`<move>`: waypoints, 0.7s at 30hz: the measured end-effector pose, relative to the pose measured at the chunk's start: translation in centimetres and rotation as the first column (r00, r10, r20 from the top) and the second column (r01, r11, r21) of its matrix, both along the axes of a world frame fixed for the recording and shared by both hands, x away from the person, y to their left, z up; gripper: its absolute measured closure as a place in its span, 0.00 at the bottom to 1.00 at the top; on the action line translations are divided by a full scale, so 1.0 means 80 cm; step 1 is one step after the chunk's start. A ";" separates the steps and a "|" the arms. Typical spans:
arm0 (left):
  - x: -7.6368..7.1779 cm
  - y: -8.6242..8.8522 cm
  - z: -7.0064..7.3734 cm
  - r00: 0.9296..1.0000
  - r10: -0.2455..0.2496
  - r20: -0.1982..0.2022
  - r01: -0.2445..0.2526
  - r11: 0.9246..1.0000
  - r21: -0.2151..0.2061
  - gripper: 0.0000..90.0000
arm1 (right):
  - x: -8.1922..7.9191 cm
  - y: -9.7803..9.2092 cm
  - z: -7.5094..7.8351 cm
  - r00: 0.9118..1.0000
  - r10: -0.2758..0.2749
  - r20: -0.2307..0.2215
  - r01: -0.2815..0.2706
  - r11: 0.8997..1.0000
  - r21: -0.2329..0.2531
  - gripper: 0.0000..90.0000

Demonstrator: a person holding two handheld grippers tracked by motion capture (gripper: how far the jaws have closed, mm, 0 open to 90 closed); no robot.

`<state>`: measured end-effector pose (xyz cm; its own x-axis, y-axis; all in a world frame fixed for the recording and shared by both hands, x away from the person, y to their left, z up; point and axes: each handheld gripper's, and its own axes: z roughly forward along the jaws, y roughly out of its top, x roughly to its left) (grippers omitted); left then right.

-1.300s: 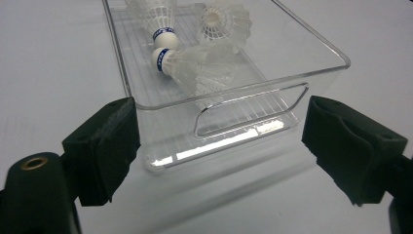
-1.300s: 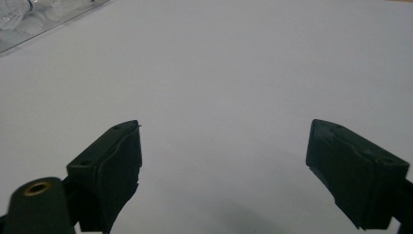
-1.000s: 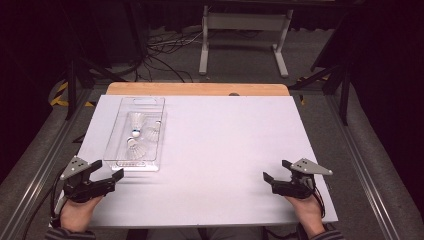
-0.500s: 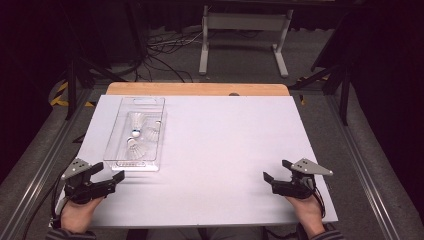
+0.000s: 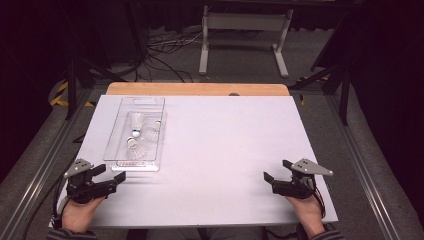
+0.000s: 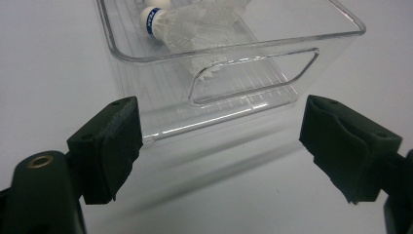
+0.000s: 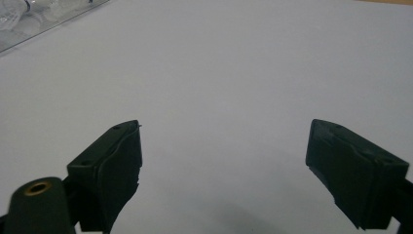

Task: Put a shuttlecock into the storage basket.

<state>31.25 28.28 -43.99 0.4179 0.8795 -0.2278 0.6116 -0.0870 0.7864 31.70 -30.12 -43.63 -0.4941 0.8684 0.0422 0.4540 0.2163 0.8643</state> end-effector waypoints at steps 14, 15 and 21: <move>0.003 -0.002 -0.003 0.999 -0.026 -0.028 0.026 1.000 0.005 0.18 | 0.000 0.000 0.000 1.000 0.000 -0.001 0.000 1.000 0.002 0.16; 0.003 -0.002 -0.003 0.999 -0.026 -0.027 0.026 1.000 0.005 0.18 | 0.000 0.000 0.000 1.000 0.001 0.000 -0.001 1.000 0.002 0.16; 0.003 -0.002 -0.003 0.999 -0.034 -0.026 0.034 0.999 0.003 0.18 | 0.000 0.000 0.000 1.000 0.002 -0.003 -0.002 1.000 0.003 0.16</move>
